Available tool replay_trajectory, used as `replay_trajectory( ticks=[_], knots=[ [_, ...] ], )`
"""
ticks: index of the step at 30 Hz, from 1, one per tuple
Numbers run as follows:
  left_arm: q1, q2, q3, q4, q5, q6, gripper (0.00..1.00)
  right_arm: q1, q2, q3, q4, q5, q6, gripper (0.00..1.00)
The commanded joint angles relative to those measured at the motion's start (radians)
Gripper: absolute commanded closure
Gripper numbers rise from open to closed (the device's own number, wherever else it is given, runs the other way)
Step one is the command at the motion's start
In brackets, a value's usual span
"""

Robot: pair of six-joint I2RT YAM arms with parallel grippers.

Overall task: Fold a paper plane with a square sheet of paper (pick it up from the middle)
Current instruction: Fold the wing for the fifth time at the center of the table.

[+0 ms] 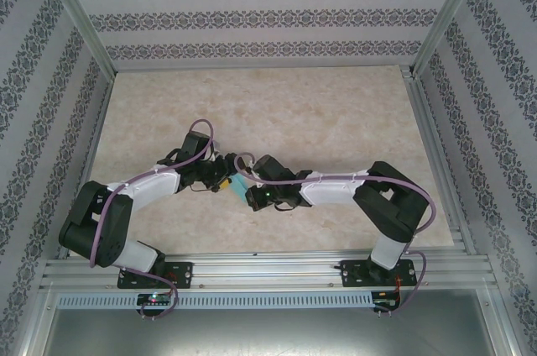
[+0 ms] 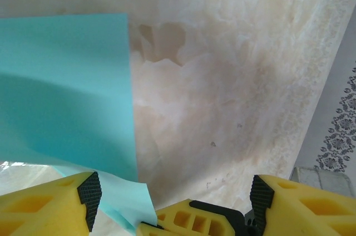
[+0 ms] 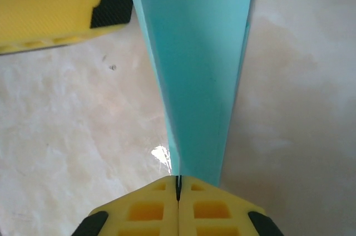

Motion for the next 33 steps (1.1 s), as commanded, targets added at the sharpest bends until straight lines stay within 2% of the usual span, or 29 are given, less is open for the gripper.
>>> replay_trajectory(
  ticks=[1,4,10,16,23,27,30,33],
  knots=[
    [0.010,-0.059,-0.009,-0.026,-0.032,-0.011,0.25,0.024,0.033,0.006,0.015,0.007,-0.037,0.91],
    [0.010,-0.094,-0.013,-0.077,-0.079,-0.004,0.20,0.024,0.039,0.009,0.021,0.009,-0.028,0.89],
    [0.010,-0.063,0.002,-0.103,-0.077,-0.004,0.20,0.024,0.042,0.008,0.043,-0.002,-0.025,0.84],
    [0.011,-0.034,0.027,-0.147,-0.092,-0.002,0.21,0.024,0.029,-0.028,0.112,-0.004,-0.033,0.90],
    [0.012,0.008,0.045,-0.147,-0.074,0.004,0.23,0.024,0.048,-0.053,0.157,-0.010,-0.049,0.91],
    [0.013,0.008,0.051,-0.174,-0.081,0.012,0.24,0.023,0.071,-0.070,0.181,-0.019,-0.040,0.94],
    [0.014,0.016,0.052,-0.198,-0.088,0.013,0.31,0.024,0.095,-0.067,0.178,-0.041,-0.032,0.94],
    [0.019,0.018,0.063,-0.248,-0.111,0.018,0.32,0.027,0.095,-0.093,0.202,-0.019,-0.027,0.95]
  ],
)
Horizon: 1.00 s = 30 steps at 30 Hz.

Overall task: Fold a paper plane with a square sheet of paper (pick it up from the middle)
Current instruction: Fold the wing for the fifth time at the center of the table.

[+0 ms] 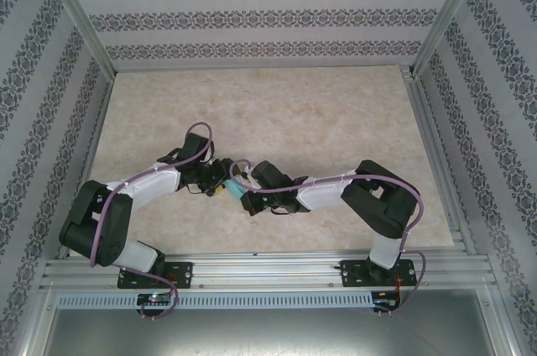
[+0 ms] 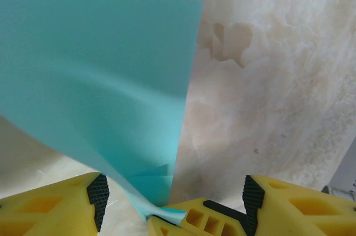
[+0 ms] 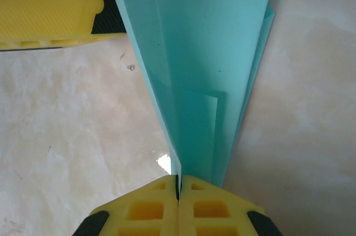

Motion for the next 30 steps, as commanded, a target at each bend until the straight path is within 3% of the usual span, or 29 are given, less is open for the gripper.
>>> replay_trajectory(
  ticks=[1,9,15,22,27,30],
  knots=[
    [0.017,0.005,0.033,-0.095,-0.039,0.012,0.32,0.009,0.031,-0.047,0.013,0.005,-0.004,0.95],
    [0.042,0.005,0.053,-0.139,-0.031,0.017,0.31,-0.022,0.045,-0.044,-0.013,-0.046,0.032,0.95],
    [0.042,-0.103,0.008,-0.101,-0.048,-0.002,0.32,-0.045,0.078,-0.058,0.021,-0.099,0.148,0.95],
    [0.042,-0.235,-0.080,-0.049,-0.089,-0.048,0.45,-0.060,0.089,-0.069,0.021,-0.131,0.209,0.95],
    [0.042,-0.222,-0.135,0.103,0.003,-0.064,0.57,-0.067,0.084,-0.082,0.024,-0.129,0.231,0.95],
    [0.041,-0.182,-0.139,0.170,0.052,-0.072,0.59,-0.068,0.083,-0.088,0.020,-0.120,0.226,0.95]
  ],
)
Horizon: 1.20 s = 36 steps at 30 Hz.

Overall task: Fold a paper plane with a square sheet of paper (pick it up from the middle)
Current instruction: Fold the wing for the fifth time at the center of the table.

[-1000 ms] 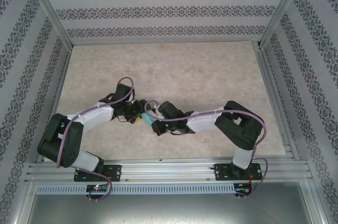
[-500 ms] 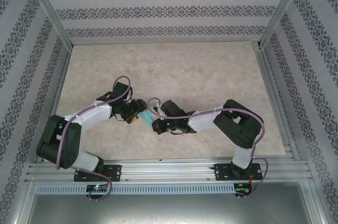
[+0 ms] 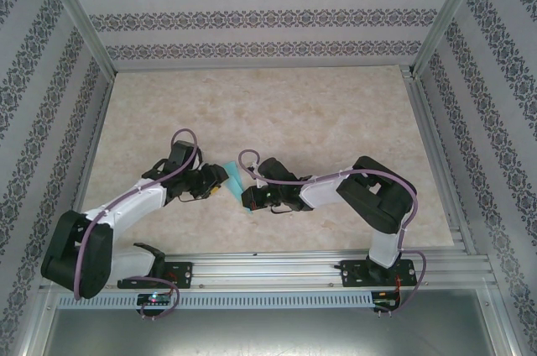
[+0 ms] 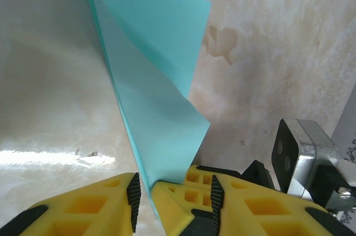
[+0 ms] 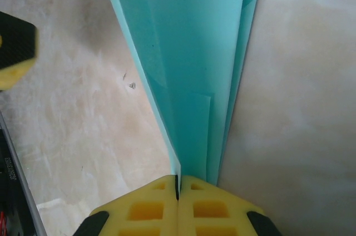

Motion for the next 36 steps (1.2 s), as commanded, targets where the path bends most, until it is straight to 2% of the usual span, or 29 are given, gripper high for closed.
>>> replay_trajectory(
  ticks=[1,5,13,21,30,36],
  knots=[
    [0.011,0.040,-0.003,0.148,0.079,-0.027,0.59,-0.008,0.045,-0.049,-0.121,0.027,0.009,0.95],
    [0.008,0.117,0.001,0.257,0.148,-0.041,0.59,-0.008,0.047,-0.047,-0.132,0.038,-0.004,0.94],
    [0.004,0.224,0.010,0.409,0.204,-0.070,0.56,-0.007,0.062,-0.043,-0.125,0.037,0.005,0.93],
    [0.004,0.335,0.041,0.366,0.165,-0.014,0.57,-0.003,0.051,-0.042,-0.128,0.038,-0.001,0.92],
    [0.005,0.396,0.066,0.290,0.131,0.057,0.57,0.009,0.022,-0.012,-0.228,0.073,-0.058,0.90],
    [0.004,0.393,0.043,0.285,0.121,0.059,0.58,0.002,-0.050,0.003,-0.263,0.057,-0.050,0.82]
  ],
)
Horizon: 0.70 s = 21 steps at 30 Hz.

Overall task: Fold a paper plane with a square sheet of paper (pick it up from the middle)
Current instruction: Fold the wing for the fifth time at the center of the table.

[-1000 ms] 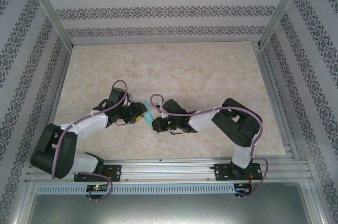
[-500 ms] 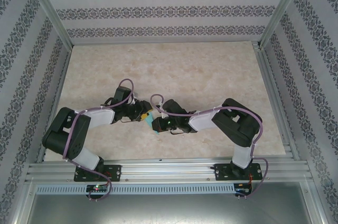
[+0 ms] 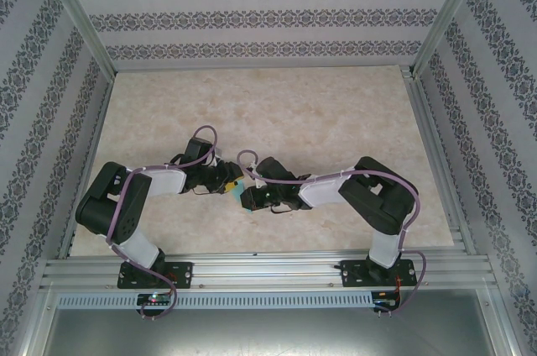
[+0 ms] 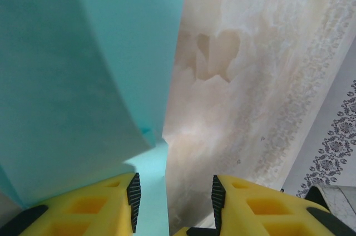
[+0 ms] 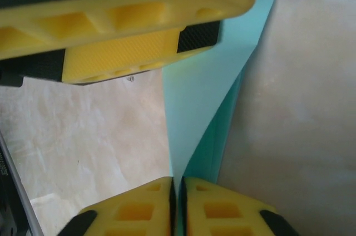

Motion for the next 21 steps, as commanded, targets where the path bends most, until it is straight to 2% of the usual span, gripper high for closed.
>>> replay_trajectory(
  ticks=[1,5,10,15,17,19,21],
  knots=[
    [0.007,0.023,-0.006,-0.039,-0.050,0.041,0.58,-0.004,-0.042,-0.028,-0.162,0.032,-0.008,0.82],
    [0.006,0.022,-0.011,-0.037,-0.046,0.042,0.58,-0.019,-0.097,-0.026,-0.159,-0.011,0.029,0.78],
    [0.006,0.021,-0.013,-0.042,-0.044,0.047,0.58,-0.024,-0.109,-0.030,-0.135,-0.041,0.041,0.78],
    [0.005,0.021,-0.012,-0.048,-0.044,0.045,0.58,-0.010,-0.092,-0.039,-0.101,-0.059,0.023,0.85],
    [0.005,0.021,-0.011,-0.052,-0.042,0.044,0.58,0.013,-0.099,-0.043,-0.128,-0.004,-0.029,0.91],
    [0.006,0.022,-0.009,-0.059,-0.045,0.044,0.58,0.046,-0.113,-0.048,-0.178,0.104,-0.096,0.94],
    [0.007,0.023,-0.006,-0.065,-0.049,0.044,0.58,0.069,-0.126,-0.057,-0.188,0.151,-0.156,0.95]
  ],
)
